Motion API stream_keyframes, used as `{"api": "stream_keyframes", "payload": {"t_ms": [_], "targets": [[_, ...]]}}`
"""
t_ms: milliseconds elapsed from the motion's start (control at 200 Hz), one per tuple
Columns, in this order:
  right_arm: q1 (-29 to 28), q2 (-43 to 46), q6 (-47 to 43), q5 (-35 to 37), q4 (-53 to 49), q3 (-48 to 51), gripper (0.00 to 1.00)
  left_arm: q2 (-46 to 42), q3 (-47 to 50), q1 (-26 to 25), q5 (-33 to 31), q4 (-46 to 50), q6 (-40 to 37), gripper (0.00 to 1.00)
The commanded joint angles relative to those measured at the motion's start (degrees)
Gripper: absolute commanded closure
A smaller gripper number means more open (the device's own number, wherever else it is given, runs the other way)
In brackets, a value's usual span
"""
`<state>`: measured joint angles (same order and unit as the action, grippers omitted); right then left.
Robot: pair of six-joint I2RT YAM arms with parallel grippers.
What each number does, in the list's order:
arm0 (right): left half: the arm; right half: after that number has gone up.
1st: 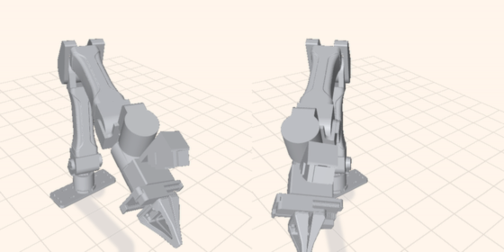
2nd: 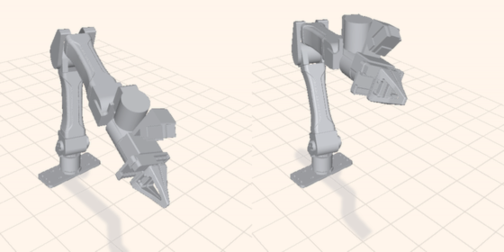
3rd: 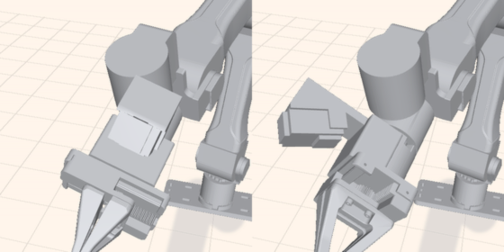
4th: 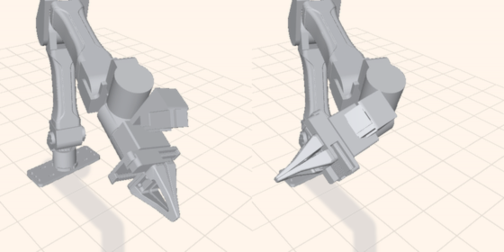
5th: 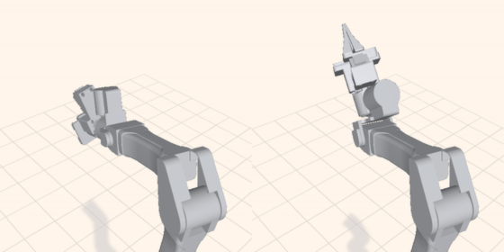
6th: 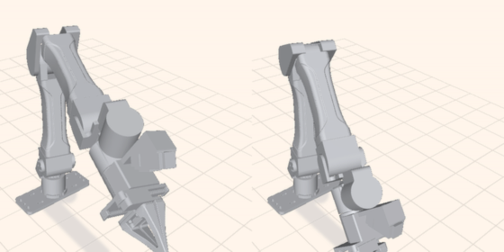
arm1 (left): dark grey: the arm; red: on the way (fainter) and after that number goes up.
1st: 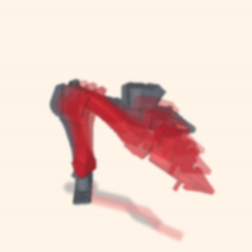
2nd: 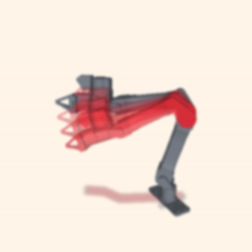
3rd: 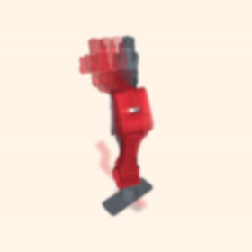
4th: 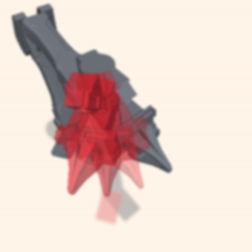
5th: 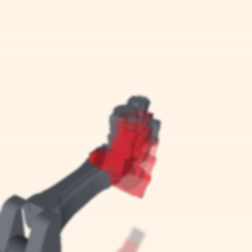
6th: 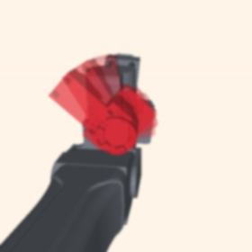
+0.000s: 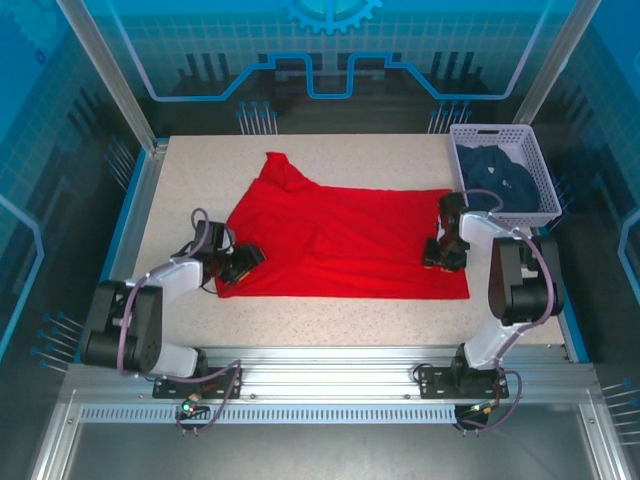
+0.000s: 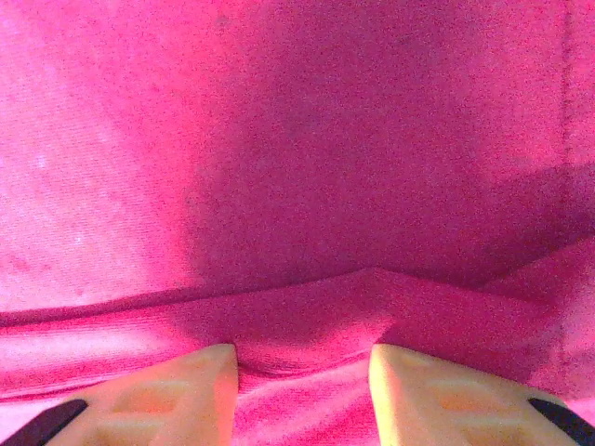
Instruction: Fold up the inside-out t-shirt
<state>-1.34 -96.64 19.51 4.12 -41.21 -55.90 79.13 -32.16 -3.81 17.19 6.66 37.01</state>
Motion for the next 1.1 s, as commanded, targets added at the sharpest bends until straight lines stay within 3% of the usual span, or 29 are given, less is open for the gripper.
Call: {"api": "stream_keyframes", "payload": {"t_ms": [0,125,330,745,1095], "targets": [[-0.6,3.9,1.3,1.1,-3.3,1.4,0.56,-6.1,0.5,0.1,-2.4,1.3,-0.6,0.41],[-3.4,5.3,-1.8,-0.2,2.5,-3.8,0.54,-3.1,-6.7,0.1,-4.5,-4.1,-2.1,0.40],[-9.1,-0.9,-5.4,-0.4,9.7,-13.3,0.47,17.9,-28.2,0.3,-5.1,-7.8,-4.7,0.40],[-10.1,-4.6,-6.1,0.4,9.5,-16.2,0.46,52.9,-73.5,0.3,-6.1,7.2,-9.2,0.41],[-10.3,-5.4,-5.9,-1.0,8.6,-17.8,0.46,75.4,-109.3,0.1,-9.9,25.7,-2.1,0.41]]}}
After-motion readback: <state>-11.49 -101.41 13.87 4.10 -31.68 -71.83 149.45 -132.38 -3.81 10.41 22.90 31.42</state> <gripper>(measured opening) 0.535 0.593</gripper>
